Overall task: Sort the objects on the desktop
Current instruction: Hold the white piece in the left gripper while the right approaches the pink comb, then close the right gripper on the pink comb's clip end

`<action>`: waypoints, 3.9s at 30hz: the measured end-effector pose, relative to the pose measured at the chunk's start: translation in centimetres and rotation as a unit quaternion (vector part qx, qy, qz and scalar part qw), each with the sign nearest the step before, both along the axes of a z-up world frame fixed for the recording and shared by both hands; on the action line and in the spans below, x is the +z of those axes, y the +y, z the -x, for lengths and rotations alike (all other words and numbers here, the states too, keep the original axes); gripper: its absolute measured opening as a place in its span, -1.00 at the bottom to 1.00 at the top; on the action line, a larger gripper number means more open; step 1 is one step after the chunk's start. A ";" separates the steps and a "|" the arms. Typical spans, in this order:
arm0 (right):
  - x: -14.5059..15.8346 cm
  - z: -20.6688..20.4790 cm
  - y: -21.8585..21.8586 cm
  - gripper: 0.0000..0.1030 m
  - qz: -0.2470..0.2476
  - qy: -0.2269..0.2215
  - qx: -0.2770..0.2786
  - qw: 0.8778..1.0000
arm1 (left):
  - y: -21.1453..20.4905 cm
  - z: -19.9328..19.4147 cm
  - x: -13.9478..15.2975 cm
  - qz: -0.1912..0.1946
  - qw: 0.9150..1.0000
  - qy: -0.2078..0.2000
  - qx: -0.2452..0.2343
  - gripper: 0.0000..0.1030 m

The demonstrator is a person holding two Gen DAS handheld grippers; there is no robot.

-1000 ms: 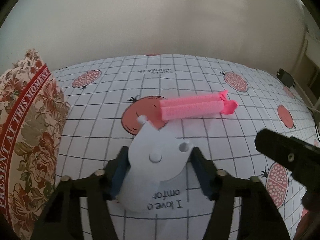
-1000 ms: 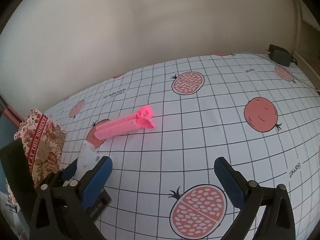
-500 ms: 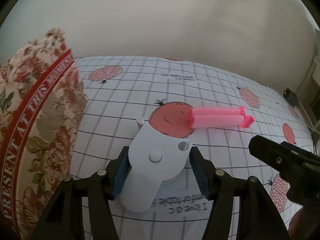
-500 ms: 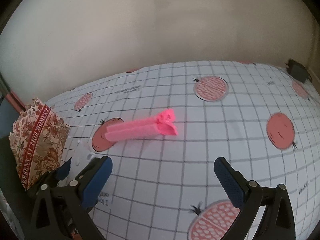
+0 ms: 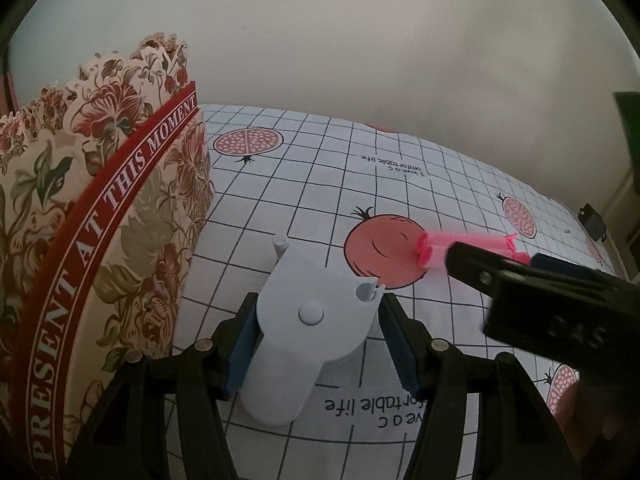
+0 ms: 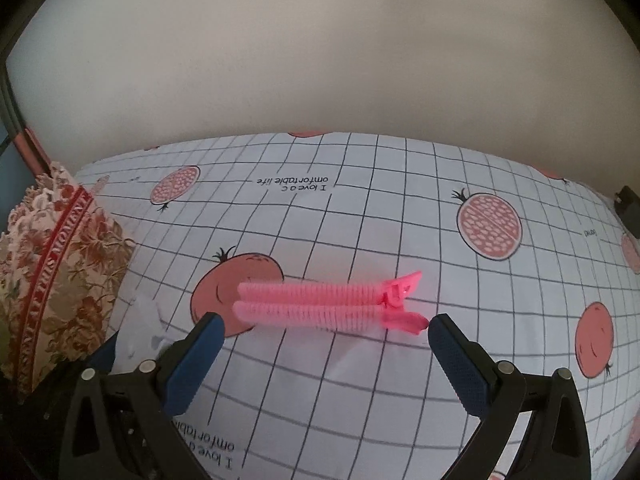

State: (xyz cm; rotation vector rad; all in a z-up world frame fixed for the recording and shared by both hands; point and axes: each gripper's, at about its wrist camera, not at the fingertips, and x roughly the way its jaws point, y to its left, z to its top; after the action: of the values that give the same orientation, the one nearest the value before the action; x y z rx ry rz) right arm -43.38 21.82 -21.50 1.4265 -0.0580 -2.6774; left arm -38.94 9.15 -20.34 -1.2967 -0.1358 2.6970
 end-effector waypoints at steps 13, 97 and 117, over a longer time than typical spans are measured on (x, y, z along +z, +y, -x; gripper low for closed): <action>-0.7 1.5 -1.7 1.00 -0.039 -0.013 0.018 0.999 | 0.0 -0.1 -0.1 0.001 1.000 0.000 0.001 0.19; -0.7 1.8 -2.5 -0.29 -0.022 -0.029 0.144 0.989 | -0.1 -0.3 -0.2 0.013 1.000 0.001 -0.007 0.19; 0.3 -4.7 2.1 -0.38 0.082 -0.040 -0.006 0.996 | 1.3 -0.6 -0.4 0.064 0.998 -0.015 -0.024 0.19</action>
State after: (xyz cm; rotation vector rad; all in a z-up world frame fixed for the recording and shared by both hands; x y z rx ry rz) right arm -38.64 23.90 -21.22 1.4851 -0.2861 -2.5570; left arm -38.32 10.49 -20.75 -1.3559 0.0644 2.6850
